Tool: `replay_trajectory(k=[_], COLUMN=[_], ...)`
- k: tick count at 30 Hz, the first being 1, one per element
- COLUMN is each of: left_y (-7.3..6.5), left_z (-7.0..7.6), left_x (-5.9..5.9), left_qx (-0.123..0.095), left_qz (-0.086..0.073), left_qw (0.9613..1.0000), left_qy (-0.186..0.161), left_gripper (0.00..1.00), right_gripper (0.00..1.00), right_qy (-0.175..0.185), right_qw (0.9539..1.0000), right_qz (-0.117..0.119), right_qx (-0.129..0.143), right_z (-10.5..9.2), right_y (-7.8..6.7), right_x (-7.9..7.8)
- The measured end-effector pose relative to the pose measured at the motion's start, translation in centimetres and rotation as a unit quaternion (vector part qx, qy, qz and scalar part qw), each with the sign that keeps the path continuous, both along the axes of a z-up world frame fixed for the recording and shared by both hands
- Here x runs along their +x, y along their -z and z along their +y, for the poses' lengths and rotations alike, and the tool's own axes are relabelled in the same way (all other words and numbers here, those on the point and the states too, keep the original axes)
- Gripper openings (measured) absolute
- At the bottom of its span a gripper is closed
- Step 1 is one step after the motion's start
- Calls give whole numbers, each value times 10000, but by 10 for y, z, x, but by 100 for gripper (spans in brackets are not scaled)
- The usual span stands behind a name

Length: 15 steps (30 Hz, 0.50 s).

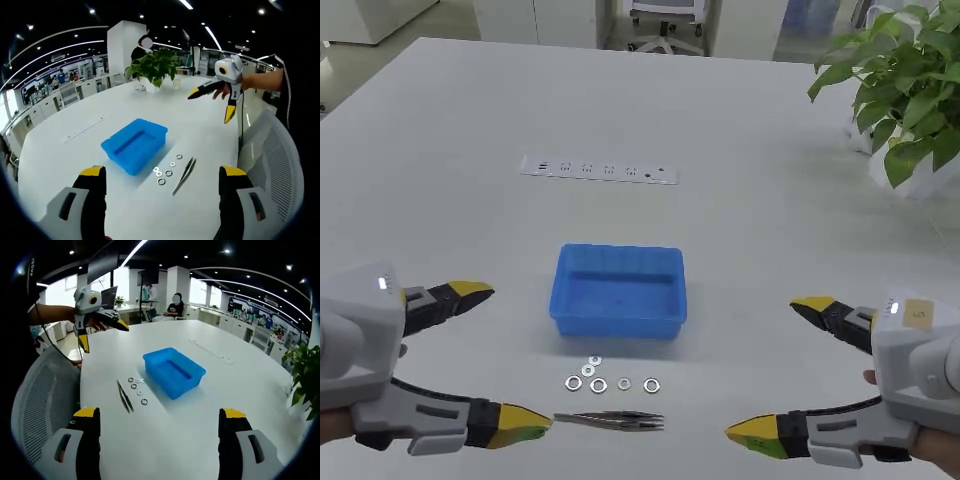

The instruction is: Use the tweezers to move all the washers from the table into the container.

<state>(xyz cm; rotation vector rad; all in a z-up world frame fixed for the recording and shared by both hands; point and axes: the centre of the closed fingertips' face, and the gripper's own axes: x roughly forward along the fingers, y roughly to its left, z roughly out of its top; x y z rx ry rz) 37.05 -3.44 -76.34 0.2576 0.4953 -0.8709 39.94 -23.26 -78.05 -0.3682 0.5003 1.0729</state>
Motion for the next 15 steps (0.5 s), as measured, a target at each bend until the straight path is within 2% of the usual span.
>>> replay_trajectory(k=[15], left_y=[-1], left_z=[0], left_x=[2], left_qx=[-13], left_qz=[-21], left_qw=[10000], left_qy=[2], left_gripper=[99], right_gripper=[100], right_qy=[48], right_qw=[10000], right_qz=[-15], right_qx=[13], right_z=[-2], right_y=[0], right_x=[2])
